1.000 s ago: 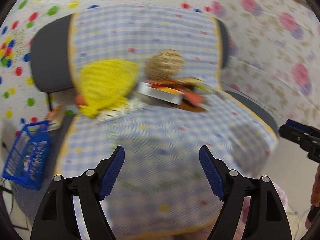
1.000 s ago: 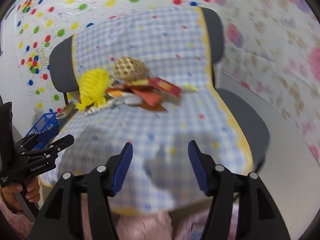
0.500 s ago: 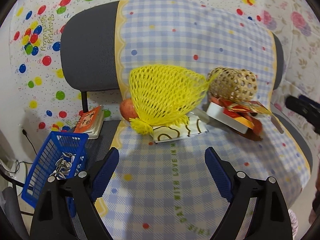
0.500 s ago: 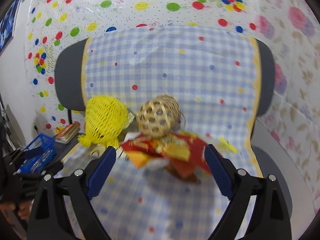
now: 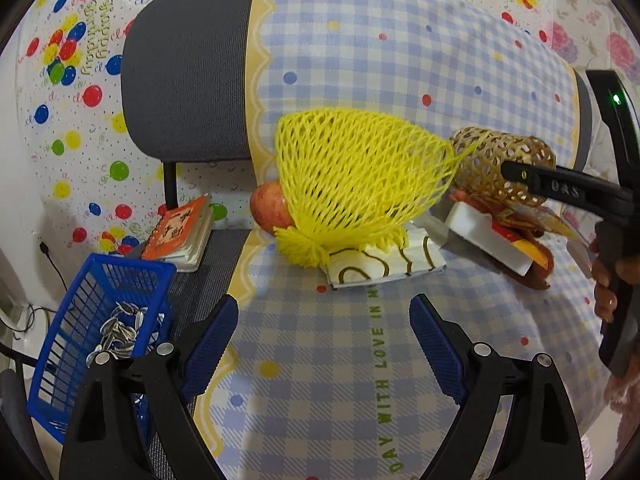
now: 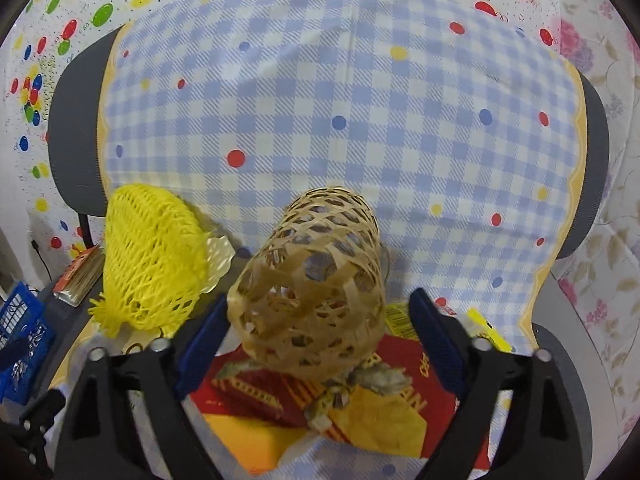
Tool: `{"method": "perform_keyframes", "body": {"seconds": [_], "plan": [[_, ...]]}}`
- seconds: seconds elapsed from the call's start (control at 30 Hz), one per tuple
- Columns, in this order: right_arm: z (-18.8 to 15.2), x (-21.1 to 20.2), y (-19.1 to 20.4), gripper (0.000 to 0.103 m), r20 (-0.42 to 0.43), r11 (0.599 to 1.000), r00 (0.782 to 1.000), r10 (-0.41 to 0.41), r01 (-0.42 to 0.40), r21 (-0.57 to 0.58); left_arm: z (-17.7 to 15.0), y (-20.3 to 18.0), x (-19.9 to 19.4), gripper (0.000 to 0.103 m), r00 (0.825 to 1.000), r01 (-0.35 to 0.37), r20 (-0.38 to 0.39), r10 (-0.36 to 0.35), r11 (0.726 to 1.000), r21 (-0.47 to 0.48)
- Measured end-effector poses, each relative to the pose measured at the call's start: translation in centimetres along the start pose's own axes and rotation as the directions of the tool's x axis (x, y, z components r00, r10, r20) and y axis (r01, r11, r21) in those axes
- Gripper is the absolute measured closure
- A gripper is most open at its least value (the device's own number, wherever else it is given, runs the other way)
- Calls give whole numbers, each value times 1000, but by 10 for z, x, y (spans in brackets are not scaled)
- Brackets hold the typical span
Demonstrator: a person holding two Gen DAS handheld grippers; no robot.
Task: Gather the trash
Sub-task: 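Grasp the woven bamboo ball with the right tool, then grasp the yellow mesh net with the left tool while the right tool holds the ball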
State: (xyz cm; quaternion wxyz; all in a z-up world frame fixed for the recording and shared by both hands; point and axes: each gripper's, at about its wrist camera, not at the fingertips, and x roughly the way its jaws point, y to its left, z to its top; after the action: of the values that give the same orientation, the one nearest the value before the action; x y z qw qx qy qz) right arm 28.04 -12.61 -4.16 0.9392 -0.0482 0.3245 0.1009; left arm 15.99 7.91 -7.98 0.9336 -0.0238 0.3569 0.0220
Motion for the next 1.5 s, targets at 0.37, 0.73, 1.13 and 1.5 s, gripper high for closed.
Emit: {"method": "perform_keyframes", "body": {"seconds": [0.37, 0.73, 1.13, 1.5], "plan": [[-4, -129, -23, 32, 292, 998, 955, -49, 35, 53, -3, -6, -7, 16, 999, -15, 50, 13, 999, 39], [-48, -162, -62, 32, 244, 990, 969, -26, -8, 139, 31, -56, 55, 16, 992, -103, 96, 87, 978, 182], [-59, -139, -71, 32, 192, 985, 981, -6, -27, 171, 62, -88, 134, 16, 949, -315, 64, 309, 910, 270], [-77, -177, -61, 32, 216, 983, 976, 34, -72, 168, 46, -30, 22, 88, 989, -34, 146, 15, 991, 129]]}}
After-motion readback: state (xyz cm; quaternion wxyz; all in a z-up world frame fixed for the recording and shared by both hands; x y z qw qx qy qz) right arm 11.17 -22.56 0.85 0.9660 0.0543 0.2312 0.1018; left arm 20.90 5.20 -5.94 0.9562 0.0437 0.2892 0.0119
